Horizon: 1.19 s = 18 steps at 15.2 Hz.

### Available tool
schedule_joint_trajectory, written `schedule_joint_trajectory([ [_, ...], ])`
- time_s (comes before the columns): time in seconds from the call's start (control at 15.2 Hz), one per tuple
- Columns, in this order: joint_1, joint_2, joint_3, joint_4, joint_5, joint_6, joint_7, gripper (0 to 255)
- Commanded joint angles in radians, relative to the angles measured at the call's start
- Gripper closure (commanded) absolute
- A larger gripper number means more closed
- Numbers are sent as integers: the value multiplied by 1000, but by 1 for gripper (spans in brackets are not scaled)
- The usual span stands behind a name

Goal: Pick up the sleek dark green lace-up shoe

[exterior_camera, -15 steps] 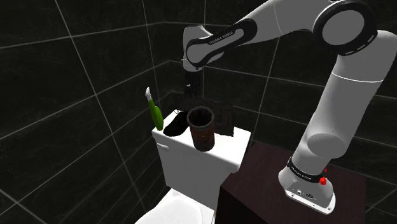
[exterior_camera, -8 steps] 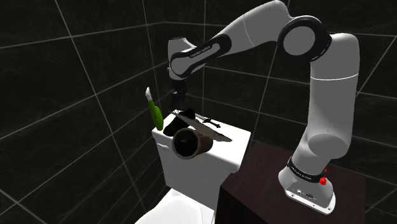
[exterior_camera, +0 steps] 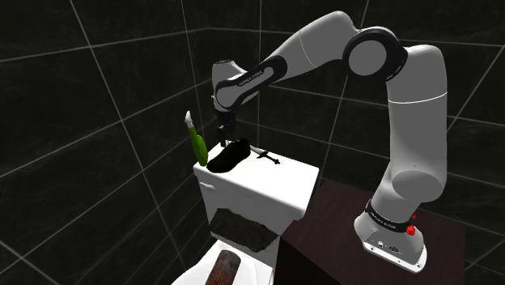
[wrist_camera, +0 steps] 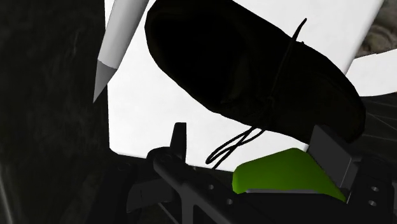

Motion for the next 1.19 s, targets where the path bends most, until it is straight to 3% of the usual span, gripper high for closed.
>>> schedule_joint_trajectory([
  [0.0, 0, 5, -1, -5, -1, 10, -1, 0],
  [0.07, 0, 5, 0, -4, -1, 10, 0, 255],
  [0.66, 0, 5, -1, -5, -1, 10, -1, 255],
  [1.12, -2, -36, 2, 32, 5, -68, -3, 255],
])
